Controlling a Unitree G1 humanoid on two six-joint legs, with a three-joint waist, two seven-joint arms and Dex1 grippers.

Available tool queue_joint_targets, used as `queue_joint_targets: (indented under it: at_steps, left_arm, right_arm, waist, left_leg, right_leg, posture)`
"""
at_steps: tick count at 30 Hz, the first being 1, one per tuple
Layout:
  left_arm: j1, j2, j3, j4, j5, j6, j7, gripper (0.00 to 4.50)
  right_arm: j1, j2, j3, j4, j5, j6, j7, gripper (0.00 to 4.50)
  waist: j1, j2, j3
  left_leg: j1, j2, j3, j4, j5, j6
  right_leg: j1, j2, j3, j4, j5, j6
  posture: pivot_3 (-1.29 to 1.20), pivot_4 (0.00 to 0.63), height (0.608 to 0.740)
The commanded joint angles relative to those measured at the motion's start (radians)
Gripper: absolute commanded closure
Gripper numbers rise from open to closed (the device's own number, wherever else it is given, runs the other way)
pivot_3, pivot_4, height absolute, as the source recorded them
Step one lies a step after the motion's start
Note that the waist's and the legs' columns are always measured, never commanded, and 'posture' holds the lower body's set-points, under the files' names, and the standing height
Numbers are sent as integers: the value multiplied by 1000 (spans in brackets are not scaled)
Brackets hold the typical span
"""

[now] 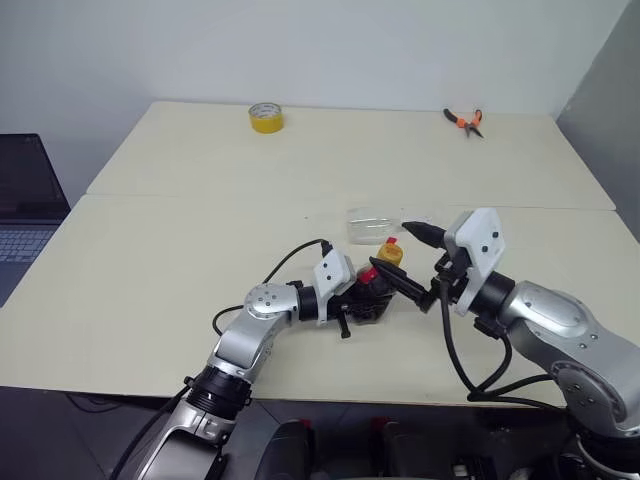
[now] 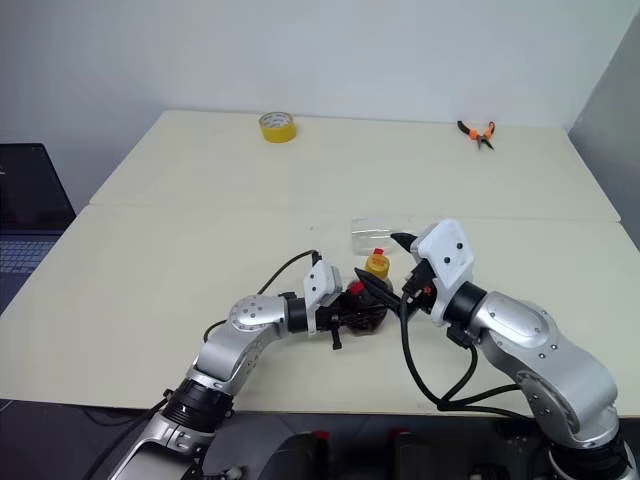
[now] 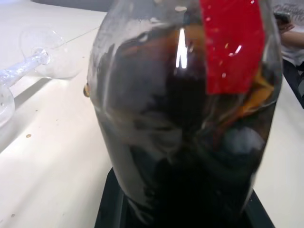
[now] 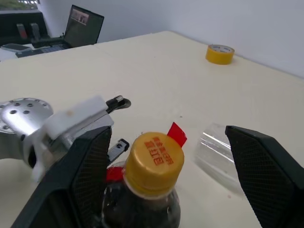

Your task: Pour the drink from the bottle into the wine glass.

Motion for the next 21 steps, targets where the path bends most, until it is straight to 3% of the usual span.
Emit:
queue_joint_targets:
  at_steps: [1, 13, 21]
  left_arm:
    - [-15, -6, 12, -45, -13, -28, -3, 3762]
    - [-12, -8, 11, -44, -11, -30, -3, 3763]
    - [-13, -5, 12, -42, -12, -32, -8, 3781]
  right_arm:
    - [-9, 11, -5, -6, -38, -28, -12, 417]
    - [148, -23, -145, -31, 39, -24, 68, 417]
    - [227, -94, -258, -90, 233, 33, 144, 417]
  waist:
    - [0, 0, 0]
    - [1, 0, 0]
    - [1, 0, 0]
  left_leg:
    - [0, 0, 0, 0, 0, 0]
    - [0, 0, 0, 0, 0, 0]
    - [0, 0, 0, 0, 0, 0]
  right_leg:
    - [0, 0, 0, 0, 0, 0]
    - [0, 0, 0, 0, 0, 0]
    - [0, 0, 0, 0, 0, 0]
  posture:
    - [0, 150, 740]
    - [0, 150, 740]
    - [0, 150, 740]
